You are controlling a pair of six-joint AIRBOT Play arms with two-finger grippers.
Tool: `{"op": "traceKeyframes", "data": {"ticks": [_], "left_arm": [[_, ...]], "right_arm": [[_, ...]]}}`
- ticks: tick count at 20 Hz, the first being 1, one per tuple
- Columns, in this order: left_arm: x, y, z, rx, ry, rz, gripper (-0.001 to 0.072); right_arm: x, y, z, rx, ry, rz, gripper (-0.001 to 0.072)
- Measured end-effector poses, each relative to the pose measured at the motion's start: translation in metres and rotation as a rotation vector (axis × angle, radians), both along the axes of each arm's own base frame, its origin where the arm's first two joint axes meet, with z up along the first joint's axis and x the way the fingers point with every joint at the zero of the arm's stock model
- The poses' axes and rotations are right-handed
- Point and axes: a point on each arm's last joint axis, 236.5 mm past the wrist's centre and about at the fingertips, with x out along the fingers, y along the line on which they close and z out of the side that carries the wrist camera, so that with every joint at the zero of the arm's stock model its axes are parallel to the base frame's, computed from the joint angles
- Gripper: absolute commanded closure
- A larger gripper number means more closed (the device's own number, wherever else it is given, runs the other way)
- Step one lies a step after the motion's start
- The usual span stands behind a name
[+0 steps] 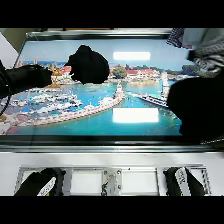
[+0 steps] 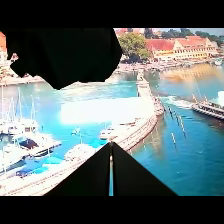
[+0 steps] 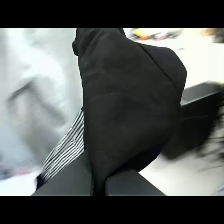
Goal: Fold the clothes and pants, and hang the long-sleeved shirts on hangers.
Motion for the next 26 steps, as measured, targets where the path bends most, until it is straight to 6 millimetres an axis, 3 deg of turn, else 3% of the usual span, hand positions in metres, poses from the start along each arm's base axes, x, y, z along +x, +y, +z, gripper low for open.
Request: {"op": "traceKeyframes", "data": {"ticks": [3, 6, 11, 19, 26], "left_arm": [[0.005, -0.004, -0.007, -0.008, 0.019, -0.008, 0.0694], [0.009, -0.006, -0.014, -0.01, 0.039, -0.011, 0.0694], [0.013, -0.008, -0.02, -0.011, 0.057, -0.012, 0.0694], [0.013, -0.008, -0.023, -0.011, 0.068, -0.011, 0.0694], [0.011, -0.008, -0.025, -0.007, 0.082, -0.014, 0.0694]], "right_arm": [[-0.017, -0.016, 0.039, -0.074, -0.016, -0.098, 0.0707], [-0.033, -0.018, 0.073, -0.151, -0.032, -0.165, 0.0707], [-0.053, -0.008, 0.102, -0.224, -0.056, -0.215, 0.0706], [-0.063, 0.0, 0.113, -0.252, -0.068, -0.232, 0.0706], [-0.059, -0.017, 0.104, -0.264, -0.019, -0.27, 0.0706]]}}
